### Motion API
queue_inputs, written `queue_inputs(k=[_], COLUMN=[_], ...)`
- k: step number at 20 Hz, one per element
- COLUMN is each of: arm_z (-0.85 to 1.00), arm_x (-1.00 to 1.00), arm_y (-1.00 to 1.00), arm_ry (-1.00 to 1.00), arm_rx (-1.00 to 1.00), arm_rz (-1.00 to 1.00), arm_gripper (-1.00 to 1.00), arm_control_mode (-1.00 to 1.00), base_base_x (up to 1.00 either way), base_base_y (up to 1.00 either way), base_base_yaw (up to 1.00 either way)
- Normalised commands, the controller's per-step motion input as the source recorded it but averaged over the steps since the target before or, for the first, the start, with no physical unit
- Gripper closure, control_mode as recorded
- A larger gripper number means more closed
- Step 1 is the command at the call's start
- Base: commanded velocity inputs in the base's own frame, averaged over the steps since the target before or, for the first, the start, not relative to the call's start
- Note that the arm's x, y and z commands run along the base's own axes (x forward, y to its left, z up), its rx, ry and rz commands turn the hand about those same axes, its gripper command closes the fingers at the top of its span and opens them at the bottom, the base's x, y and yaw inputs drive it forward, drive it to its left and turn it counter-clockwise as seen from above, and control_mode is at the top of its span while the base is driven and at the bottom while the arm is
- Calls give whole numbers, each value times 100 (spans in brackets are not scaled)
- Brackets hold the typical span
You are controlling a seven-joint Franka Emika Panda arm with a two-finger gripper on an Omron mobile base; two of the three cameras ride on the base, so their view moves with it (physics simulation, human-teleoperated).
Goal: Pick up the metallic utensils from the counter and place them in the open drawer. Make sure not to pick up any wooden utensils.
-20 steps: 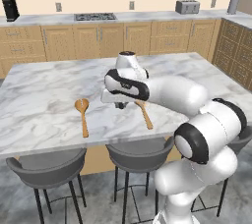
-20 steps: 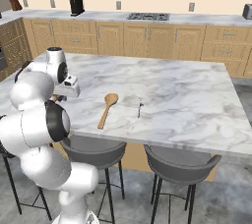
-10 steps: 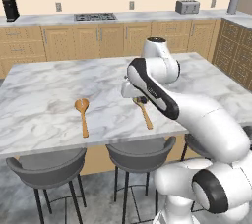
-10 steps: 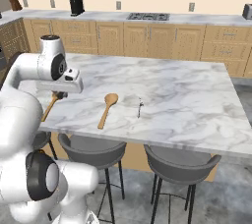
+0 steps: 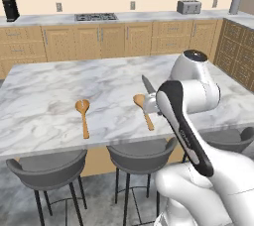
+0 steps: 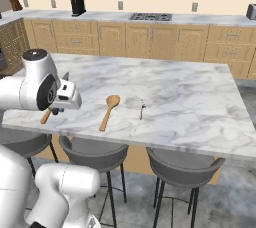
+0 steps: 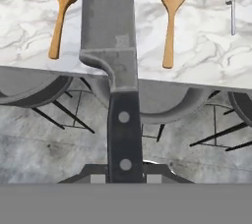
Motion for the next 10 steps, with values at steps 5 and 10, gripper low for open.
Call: queue_inputs(k=[5, 10], arm_z=[74, 82], arm_x=[-58, -45], arm_y=[-34, -33], arm_ry=[0, 1], arm_rx=[0, 0], arm_rz=[1, 0], arm_gripper=[100, 100], arm_control_mode=[-100, -100], base_base_x=[0, 0], base_base_y=[0, 0], base_base_yaw=[0, 0])
